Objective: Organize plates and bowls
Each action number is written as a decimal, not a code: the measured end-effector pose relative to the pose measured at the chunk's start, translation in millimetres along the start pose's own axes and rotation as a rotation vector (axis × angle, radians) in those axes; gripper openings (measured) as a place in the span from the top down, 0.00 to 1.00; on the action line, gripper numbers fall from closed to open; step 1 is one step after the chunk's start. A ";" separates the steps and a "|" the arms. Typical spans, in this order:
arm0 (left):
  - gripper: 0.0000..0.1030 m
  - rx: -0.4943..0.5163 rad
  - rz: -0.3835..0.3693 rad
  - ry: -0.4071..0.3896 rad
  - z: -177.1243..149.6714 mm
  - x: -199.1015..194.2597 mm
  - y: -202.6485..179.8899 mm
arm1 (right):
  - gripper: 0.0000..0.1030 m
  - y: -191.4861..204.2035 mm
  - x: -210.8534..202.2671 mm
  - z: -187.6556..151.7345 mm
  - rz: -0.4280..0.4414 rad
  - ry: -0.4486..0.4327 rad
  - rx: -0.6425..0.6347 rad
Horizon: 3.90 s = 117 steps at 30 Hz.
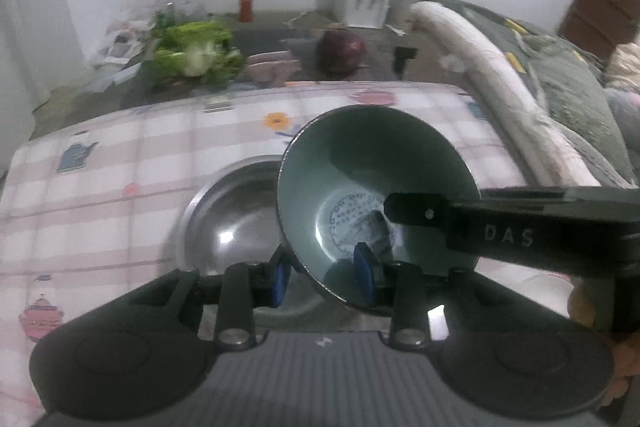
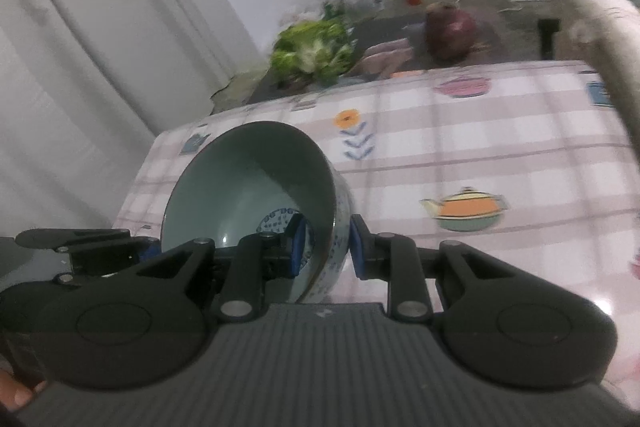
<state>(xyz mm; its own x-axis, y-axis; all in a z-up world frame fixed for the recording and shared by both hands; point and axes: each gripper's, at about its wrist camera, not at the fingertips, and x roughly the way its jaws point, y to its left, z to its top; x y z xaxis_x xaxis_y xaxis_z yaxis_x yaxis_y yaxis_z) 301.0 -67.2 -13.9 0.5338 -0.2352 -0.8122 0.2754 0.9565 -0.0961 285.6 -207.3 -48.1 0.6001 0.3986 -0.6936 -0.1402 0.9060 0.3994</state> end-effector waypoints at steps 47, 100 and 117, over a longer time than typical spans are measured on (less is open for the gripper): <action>0.27 -0.054 0.014 -0.129 -47.9 -98.8 76.3 | 0.22 52.1 4.5 -1.6 0.002 -0.019 -0.021; 0.79 -0.316 0.216 -0.128 -310.0 -149.9 141.9 | 0.79 164.0 -29.3 -260.3 0.207 0.185 0.066; 0.54 -0.397 0.194 -0.173 -316.8 -169.2 161.0 | 0.67 159.3 -46.0 -252.7 0.178 0.137 -0.013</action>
<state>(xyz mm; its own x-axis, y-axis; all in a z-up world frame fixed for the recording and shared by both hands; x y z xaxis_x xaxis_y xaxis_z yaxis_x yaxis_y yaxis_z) 1.7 181.3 -74.2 0.6801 -0.0385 -0.7321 -0.1513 0.9697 -0.1916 36.6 -45.3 -104.0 0.4523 0.5674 -0.6881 -0.2447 0.8209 0.5161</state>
